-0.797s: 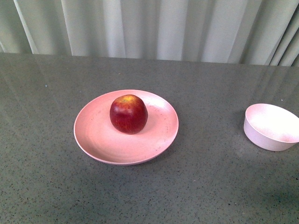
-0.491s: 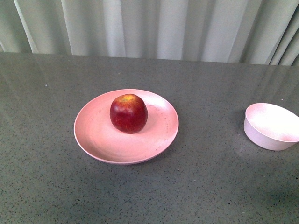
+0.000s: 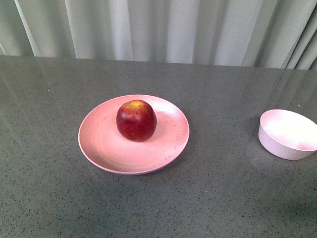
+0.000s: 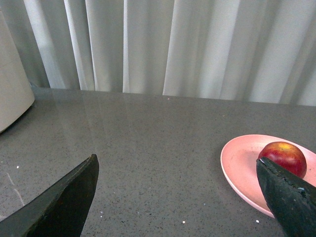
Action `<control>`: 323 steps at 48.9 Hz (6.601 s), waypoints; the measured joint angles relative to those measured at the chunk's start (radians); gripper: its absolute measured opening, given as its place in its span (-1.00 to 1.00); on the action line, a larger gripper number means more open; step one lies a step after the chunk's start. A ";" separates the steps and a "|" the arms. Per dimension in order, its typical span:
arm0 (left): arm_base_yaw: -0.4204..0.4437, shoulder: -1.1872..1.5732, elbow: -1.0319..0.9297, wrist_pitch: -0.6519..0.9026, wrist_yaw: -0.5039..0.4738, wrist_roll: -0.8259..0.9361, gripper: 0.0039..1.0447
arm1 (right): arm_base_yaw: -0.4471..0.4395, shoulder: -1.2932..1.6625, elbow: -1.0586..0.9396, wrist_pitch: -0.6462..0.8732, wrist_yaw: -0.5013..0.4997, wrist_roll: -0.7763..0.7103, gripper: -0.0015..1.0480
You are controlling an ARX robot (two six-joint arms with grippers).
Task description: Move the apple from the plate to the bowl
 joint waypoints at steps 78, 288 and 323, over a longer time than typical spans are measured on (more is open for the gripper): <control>0.000 0.000 0.000 0.000 0.000 0.000 0.83 | -0.097 1.932 0.824 0.309 -0.019 0.318 -0.18; 0.000 0.000 0.000 0.000 0.000 0.000 0.83 | 0.000 0.233 0.000 0.238 0.000 0.004 -0.96; 0.000 0.000 0.000 0.000 0.000 0.000 0.83 | 0.000 0.002 0.000 0.002 0.000 0.002 -0.66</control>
